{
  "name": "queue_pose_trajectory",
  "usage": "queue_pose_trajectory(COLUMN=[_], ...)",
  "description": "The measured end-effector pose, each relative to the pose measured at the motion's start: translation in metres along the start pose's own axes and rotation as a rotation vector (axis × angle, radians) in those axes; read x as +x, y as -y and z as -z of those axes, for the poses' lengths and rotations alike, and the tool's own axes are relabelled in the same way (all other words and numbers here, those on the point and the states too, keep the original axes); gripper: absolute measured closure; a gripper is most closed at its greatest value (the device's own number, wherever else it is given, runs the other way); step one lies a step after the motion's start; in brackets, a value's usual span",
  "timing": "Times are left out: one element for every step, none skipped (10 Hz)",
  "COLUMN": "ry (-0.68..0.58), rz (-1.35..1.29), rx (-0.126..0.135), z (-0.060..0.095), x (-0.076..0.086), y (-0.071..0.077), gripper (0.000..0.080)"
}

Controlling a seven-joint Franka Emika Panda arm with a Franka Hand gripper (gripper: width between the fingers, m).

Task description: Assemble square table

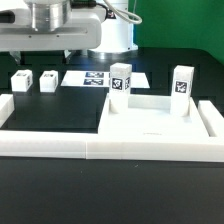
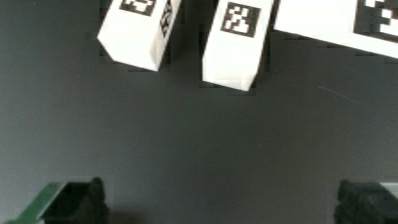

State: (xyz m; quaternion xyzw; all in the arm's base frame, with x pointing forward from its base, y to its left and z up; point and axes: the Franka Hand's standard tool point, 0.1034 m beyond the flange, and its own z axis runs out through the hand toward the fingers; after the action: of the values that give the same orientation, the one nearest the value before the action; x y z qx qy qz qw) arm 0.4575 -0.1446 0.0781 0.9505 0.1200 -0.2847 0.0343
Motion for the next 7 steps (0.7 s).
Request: queue_pose_trajectory(ry=[0.000, 0.009, 0.044, 0.078, 0.112, 0.129, 0.149], rz=[0.001, -0.008, -0.063, -0.116, -0.145, -0.135, -0.117], rx=[0.000, 0.019, 0.104, 0.160, 0.169, 0.162, 0.148], z=[0.000, -0.002, -0.012, -0.022, -0.030, -0.038, -0.042], x=[0.000, -0.001, -0.005, -0.007, -0.008, -0.007, -0.008], y=[0.000, 0.002, 0.007, 0.008, 0.010, 0.008, 0.009], gripper=[0.0150, 0.0150, 0.0150, 0.0150, 0.0150, 0.0150, 0.0150])
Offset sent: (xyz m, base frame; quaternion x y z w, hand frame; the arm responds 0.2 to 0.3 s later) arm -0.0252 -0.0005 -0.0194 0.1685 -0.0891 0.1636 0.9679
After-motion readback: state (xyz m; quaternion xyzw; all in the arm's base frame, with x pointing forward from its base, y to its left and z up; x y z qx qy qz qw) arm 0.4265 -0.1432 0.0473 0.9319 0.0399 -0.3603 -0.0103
